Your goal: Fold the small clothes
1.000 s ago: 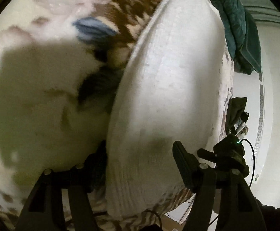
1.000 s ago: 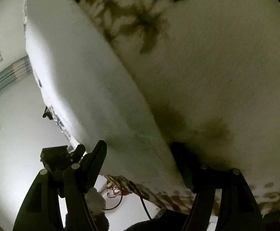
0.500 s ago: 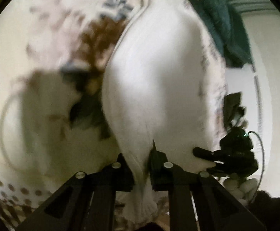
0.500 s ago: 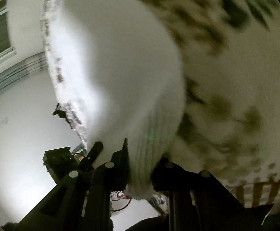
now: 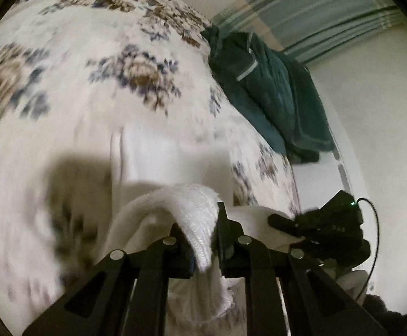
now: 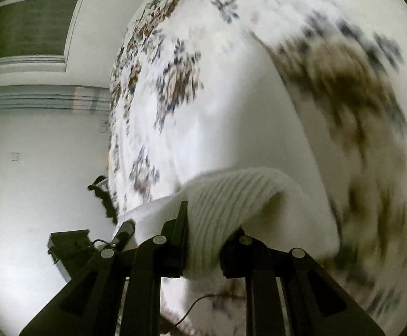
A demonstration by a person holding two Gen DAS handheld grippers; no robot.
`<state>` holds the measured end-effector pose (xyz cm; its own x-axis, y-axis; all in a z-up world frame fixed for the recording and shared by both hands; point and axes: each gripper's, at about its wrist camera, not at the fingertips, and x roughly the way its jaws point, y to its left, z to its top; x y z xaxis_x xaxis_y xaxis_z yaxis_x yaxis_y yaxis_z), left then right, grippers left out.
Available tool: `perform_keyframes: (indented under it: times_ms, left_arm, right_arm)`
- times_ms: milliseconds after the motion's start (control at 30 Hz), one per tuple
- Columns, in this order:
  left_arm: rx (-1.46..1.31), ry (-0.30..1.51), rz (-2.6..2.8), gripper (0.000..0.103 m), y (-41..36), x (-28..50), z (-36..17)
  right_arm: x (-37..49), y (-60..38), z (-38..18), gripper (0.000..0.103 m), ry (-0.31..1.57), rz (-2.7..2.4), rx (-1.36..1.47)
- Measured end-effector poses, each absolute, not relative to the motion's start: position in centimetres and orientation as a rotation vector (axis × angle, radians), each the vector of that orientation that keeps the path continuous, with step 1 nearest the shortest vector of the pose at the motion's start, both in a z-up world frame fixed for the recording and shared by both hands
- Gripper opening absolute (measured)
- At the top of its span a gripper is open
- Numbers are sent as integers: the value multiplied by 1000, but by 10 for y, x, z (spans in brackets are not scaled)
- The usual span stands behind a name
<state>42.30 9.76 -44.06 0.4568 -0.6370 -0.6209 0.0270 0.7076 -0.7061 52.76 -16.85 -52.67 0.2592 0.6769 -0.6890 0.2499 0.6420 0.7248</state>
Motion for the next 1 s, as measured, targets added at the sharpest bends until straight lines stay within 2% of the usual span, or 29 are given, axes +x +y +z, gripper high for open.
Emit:
perform_keyframes:
  times_ms: [100,167,200,233,267,300,333,467,667,700,733,767,800,833,1000]
  left_arm:
    - [-657,1047,-397,13,92,481,-455]
    - [-667,1069,-365,16,94,513,-467]
    - [-679,1074,-347,21,98,522,-471]
    - [-696,1071,-328,27,101,531,-474]
    - [-721,1054,-311,34,107,535,-475]
    - [-749,1037,-300,51,114,535,-476]
    - [-783,1018,-287,63,122,535,-477]
    - [-790,996,-217,66,142,531,-482]
    - [-440,1098,-245,66,97,552,-501]
    - [-376,1114,-249,64,86,557,-505]
    - [-321,1135,-263,64,75,562,-510]
    - [-264,1156,-269,60,64,567,-516]
    - [-225,1173,-276,29,55,571,-522]
    - [-190,1189,-283,4,48,574,-526]
    - [-248,1096,-255,3,67,566,-503]
  right_arm:
    - [596,-169,-544,19,1340,348,863]
    - [631,-171,-554,23,1340,364,882]
    - [646,-169,-560,29,1352,377,898]
    - [656,-169,-563,46,1364,391,915]
    - [661,-173,-563,53,1355,396,924]
    - [664,-179,-560,62,1329,394,920]
    - [660,-185,-556,64,1319,394,915]
    - [643,-207,-557,65,1325,341,809]
    - [644,-199,-582,64,1375,312,596]
    - [647,-195,-583,59,1361,318,573]
    - [650,-190,-582,40,1342,312,527]
    - [653,-184,-581,29,1332,303,476]
    - [655,-179,-580,10,1327,298,428]
    - [658,-176,-577,8,1317,286,402]
    - [659,-183,-551,4,1231,204,358]
